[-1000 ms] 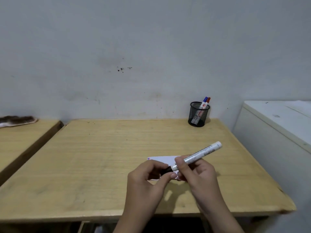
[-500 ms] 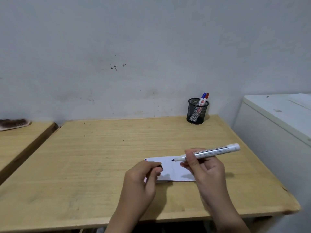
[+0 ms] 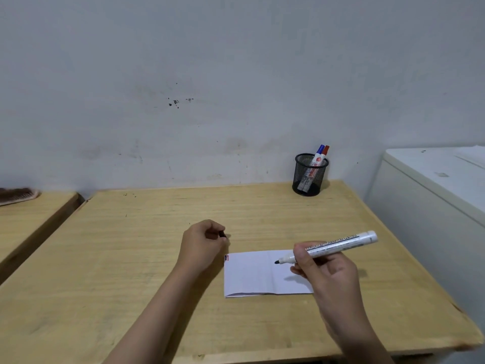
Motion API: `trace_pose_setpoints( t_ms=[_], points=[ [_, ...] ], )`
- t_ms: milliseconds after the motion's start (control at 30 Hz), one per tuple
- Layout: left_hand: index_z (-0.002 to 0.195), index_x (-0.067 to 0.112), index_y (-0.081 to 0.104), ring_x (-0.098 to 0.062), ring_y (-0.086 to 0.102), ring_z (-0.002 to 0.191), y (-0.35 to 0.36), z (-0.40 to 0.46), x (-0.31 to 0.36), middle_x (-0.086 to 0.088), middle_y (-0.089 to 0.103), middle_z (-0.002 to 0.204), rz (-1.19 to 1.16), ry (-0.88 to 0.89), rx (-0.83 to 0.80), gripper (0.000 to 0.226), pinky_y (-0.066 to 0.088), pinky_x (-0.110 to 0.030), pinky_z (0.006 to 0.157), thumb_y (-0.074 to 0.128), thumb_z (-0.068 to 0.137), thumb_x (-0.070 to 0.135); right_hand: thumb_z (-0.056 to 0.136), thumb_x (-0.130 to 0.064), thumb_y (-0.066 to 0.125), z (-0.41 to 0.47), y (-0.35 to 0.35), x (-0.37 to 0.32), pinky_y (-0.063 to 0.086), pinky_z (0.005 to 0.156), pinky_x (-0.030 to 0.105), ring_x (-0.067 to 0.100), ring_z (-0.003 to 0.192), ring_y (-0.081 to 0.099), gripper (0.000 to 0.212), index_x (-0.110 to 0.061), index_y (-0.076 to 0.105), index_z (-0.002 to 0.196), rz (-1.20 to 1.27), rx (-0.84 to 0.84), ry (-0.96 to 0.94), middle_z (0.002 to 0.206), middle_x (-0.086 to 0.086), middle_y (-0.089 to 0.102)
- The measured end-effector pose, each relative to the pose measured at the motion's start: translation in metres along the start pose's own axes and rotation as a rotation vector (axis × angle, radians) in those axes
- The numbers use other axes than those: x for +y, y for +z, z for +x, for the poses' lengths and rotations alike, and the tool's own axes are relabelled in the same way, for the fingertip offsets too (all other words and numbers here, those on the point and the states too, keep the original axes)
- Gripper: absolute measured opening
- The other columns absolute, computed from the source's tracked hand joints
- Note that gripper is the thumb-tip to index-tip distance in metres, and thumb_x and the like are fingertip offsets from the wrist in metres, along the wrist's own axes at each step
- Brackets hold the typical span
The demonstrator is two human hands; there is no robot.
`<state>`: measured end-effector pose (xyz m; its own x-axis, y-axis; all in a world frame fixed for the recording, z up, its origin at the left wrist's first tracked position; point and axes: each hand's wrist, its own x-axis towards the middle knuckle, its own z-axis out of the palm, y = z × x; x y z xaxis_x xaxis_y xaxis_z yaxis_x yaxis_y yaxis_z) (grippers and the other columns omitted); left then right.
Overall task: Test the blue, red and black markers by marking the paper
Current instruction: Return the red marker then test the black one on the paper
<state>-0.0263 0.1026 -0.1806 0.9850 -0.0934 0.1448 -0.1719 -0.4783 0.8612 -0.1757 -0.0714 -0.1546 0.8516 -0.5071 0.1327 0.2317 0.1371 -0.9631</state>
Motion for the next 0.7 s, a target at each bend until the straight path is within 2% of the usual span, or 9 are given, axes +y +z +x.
trace_pose_setpoints(
  t_ms=[67, 133, 233, 300, 367, 467, 567, 700],
  points=[
    [0.086, 0.016, 0.068, 0.0, 0.061, 0.069, 0.003, 0.0, -0.006, 0.008, 0.067, 0.077, 0.02, 0.015, -0.031, 0.017, 0.044, -0.01, 0.063, 0.071, 0.073, 0.005, 0.058, -0.033, 0.076, 0.003, 0.002, -0.002, 0.056, 0.06, 0.024, 0.017, 0.069, 0.07, 0.033, -0.008, 0.072, 0.079, -0.035, 0.012, -0.002, 0.071, 0.003, 0.074],
    [0.091, 0.016, 0.067, 0.001, 0.061, 0.07, 0.004, -0.001, -0.01, 0.005, 0.067, 0.079, -0.001, 0.019, -0.043, 0.021, 0.044, -0.003, 0.062, 0.073, 0.073, 0.007, 0.055, -0.032, 0.081, 0.007, 0.005, -0.005, 0.055, 0.06, 0.033, 0.018, 0.061, 0.067, 0.032, -0.008, 0.07, 0.074, -0.098, -0.008, -0.001, 0.065, 0.002, 0.071],
    [0.099, 0.013, 0.064, -0.008, 0.062, 0.078, -0.003, -0.004, -0.011, -0.004, 0.069, 0.088, -0.081, -0.004, -0.04, 0.028, 0.046, -0.002, 0.065, 0.074, 0.073, 0.009, 0.069, -0.015, 0.081, 0.016, 0.018, -0.006, 0.055, 0.069, 0.053, 0.018, 0.058, 0.066, 0.022, -0.006, 0.06, 0.068, -0.129, -0.088, 0.022, 0.06, 0.002, 0.068],
    [0.094, 0.015, 0.066, -0.013, 0.063, 0.079, -0.009, -0.011, -0.009, -0.008, 0.07, 0.09, -0.098, -0.031, -0.037, 0.026, 0.049, -0.009, 0.065, 0.077, 0.071, 0.012, 0.075, -0.008, 0.074, 0.026, 0.028, -0.002, 0.054, 0.074, 0.059, 0.017, 0.06, 0.069, 0.02, -0.003, 0.055, 0.07, -0.135, -0.116, 0.059, 0.058, -0.001, 0.068],
    [0.084, 0.024, 0.066, -0.017, 0.064, 0.079, -0.014, -0.023, -0.008, -0.004, 0.07, 0.086, -0.034, -0.068, -0.068, 0.027, 0.053, -0.023, 0.069, 0.082, 0.062, 0.023, 0.077, -0.004, 0.069, 0.038, 0.04, 0.004, 0.056, 0.071, 0.053, 0.019, 0.062, 0.07, 0.018, -0.002, 0.052, 0.071, -0.134, -0.152, 0.09, 0.055, -0.002, 0.067],
    [0.073, 0.03, 0.065, -0.01, 0.062, 0.079, -0.014, -0.041, -0.005, 0.003, 0.068, 0.08, 0.129, -0.053, -0.151, 0.029, 0.048, -0.038, 0.081, 0.082, 0.051, 0.039, 0.076, 0.0, 0.069, 0.054, 0.059, 0.014, 0.058, 0.056, 0.034, 0.023, 0.061, 0.069, 0.022, -0.009, 0.052, 0.066, -0.136, -0.204, 0.125, 0.057, 0.005, 0.063],
    [0.063, 0.029, 0.064, -0.001, 0.055, 0.086, -0.01, -0.05, -0.004, 0.011, 0.062, 0.085, 0.273, 0.058, -0.135, 0.023, 0.032, -0.035, 0.083, 0.081, 0.056, 0.043, 0.076, -0.009, 0.074, 0.063, 0.075, 0.031, 0.055, 0.051, 0.029, 0.024, 0.058, 0.07, 0.027, -0.01, 0.05, 0.064, -0.166, -0.205, 0.155, 0.058, 0.011, 0.064],
    [0.056, 0.026, 0.064, 0.0, 0.055, 0.086, -0.009, -0.052, -0.01, 0.013, 0.062, 0.081, 0.283, 0.118, -0.098, 0.022, 0.026, -0.033, 0.081, 0.079, 0.062, 0.041, 0.076, -0.008, 0.074, 0.065, 0.081, 0.054, 0.053, 0.049, 0.035, 0.023, 0.047, 0.066, 0.033, -0.011, 0.046, 0.06, -0.23, -0.181, 0.174, 0.054, 0.017, 0.063]
  ],
)
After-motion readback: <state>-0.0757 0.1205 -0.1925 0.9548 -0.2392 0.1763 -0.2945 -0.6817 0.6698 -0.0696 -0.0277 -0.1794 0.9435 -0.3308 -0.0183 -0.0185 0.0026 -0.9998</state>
